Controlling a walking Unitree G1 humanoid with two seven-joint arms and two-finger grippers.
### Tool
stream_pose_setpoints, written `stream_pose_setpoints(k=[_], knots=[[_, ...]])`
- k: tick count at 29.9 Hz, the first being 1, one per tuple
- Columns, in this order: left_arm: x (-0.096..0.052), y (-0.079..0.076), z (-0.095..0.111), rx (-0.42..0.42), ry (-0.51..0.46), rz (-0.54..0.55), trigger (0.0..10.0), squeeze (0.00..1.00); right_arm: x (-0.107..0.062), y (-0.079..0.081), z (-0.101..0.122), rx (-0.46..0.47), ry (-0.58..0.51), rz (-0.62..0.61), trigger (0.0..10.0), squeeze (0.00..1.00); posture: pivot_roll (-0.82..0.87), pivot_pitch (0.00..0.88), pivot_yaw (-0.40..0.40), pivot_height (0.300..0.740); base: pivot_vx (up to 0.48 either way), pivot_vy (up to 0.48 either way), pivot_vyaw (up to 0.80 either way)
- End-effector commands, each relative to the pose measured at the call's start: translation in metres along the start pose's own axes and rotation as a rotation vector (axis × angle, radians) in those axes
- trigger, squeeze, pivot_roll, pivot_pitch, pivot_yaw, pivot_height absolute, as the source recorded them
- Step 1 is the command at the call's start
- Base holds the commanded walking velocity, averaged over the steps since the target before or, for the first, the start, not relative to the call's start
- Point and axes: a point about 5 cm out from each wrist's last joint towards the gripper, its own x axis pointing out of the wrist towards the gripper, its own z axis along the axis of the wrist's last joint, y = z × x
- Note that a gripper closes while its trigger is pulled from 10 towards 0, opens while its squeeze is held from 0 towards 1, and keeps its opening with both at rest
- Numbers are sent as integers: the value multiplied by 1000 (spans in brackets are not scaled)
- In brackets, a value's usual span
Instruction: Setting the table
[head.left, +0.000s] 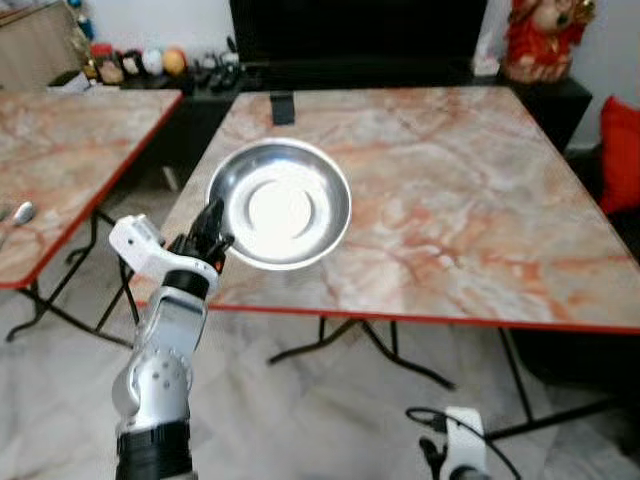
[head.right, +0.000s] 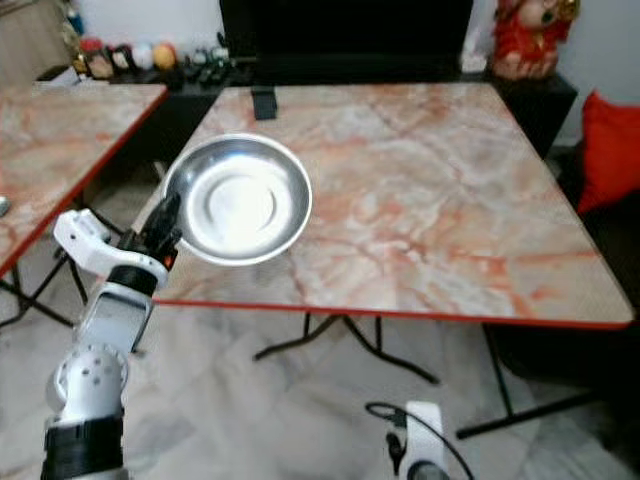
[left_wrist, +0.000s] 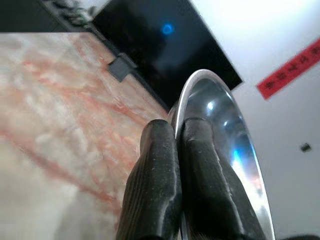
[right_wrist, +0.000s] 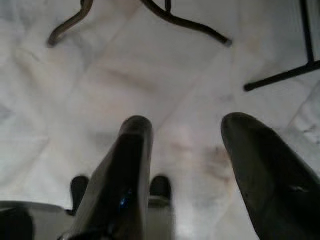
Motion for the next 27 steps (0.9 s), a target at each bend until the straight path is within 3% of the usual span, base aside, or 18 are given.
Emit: stream_pose_setpoints(k=[1, 6, 8, 10, 12, 17, 21, 27], knots=[[1, -3, 4, 3, -20, -15, 10000, 0, 0, 5, -3, 3, 14, 15, 10000, 0, -67, 0, 47, 740, 0, -416, 0], [0, -3, 4, 12, -11, -16, 10000, 0, 0, 5, -3, 0, 14, 17, 10000, 0, -62, 0, 44, 740, 0, -417, 0], [-1, -1, 3, 50, 21, -23, 10000, 0, 0, 5, -3, -3, 15, 18, 10000, 0, -61, 0, 43, 740, 0, -394, 0], [-1, 0, 0, 134, 73, -32, 10000, 0, 0, 5, -3, -3, 15, 17, 10000, 0, -61, 0, 43, 740, 0, 0, 0], [-1, 4, -2, 283, 141, -60, 10000, 0, 0, 5, -3, -3, 15, 17, 10000, 0, -60, 0, 43, 740, 0, 0, 0], [-2, 16, 14, 388, 172, -78, 10000, 0, 0, 5, -3, 6, 11, 14, 10000, 0, -60, 0, 47, 740, 0, 0, 0], [-1, 25, 28, 416, 161, -56, 10000, 0, 0, 5, -2, 3, 7, 14, 10000, 0, -58, 0, 48, 740, 0, 0, 0], [-3, 32, 22, 364, 160, -22, 10000, 0, 0, 5, -2, 8, 6, 15, 10000, 0, -60, 0, 49, 740, 0, 0, 0]])
